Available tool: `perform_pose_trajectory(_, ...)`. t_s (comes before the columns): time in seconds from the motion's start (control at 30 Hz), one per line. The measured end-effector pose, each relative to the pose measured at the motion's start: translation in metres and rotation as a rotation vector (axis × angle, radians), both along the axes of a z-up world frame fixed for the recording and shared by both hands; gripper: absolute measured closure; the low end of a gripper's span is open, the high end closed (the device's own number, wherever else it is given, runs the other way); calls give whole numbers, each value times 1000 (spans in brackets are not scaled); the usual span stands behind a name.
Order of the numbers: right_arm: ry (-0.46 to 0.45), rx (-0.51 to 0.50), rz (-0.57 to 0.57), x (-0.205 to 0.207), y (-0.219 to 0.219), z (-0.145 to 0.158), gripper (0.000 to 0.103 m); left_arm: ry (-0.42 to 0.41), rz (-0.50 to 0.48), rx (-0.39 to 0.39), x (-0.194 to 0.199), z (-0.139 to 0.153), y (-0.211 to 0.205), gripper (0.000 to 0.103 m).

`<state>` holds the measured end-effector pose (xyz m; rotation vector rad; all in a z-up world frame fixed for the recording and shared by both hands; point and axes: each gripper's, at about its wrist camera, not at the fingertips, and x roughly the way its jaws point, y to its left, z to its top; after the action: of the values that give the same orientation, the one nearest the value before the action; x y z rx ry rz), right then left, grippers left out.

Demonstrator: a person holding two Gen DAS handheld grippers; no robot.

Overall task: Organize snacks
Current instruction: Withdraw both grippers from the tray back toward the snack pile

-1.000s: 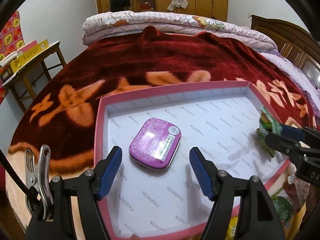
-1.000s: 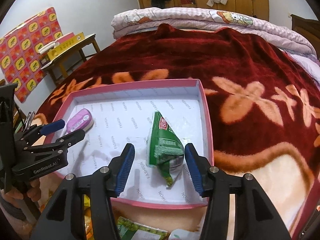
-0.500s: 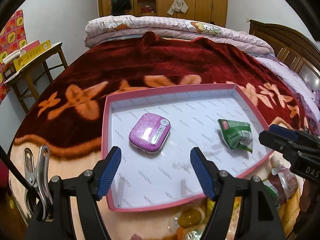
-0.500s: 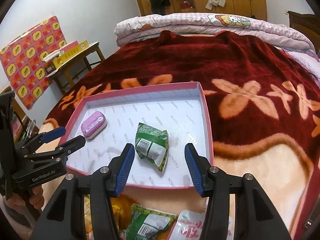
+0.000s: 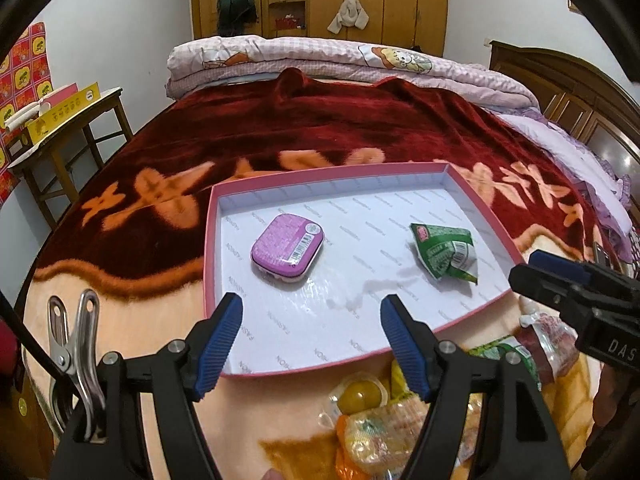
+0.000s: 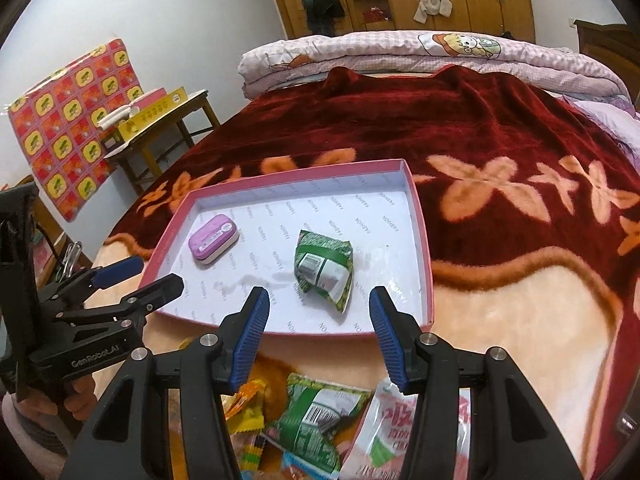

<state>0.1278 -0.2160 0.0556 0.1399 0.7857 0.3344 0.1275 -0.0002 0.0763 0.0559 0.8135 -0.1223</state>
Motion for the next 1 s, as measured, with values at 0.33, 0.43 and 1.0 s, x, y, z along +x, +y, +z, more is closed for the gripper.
perform_pose_trajectory(0.33, -5, 14, 9, -20, 0, 1, 50, 0, -11, -9, -18, 5, -4, 28)
perform_pose_trajectory(0.43, 0, 19, 6, -24, -1, 0, 50, 7, -9, -18, -22, 5, -3, 28)
perform_pose_trajectory(1.0, 12, 27, 8, -42, 0, -4, 50, 26, -4, -41, -44, 0, 3, 28)
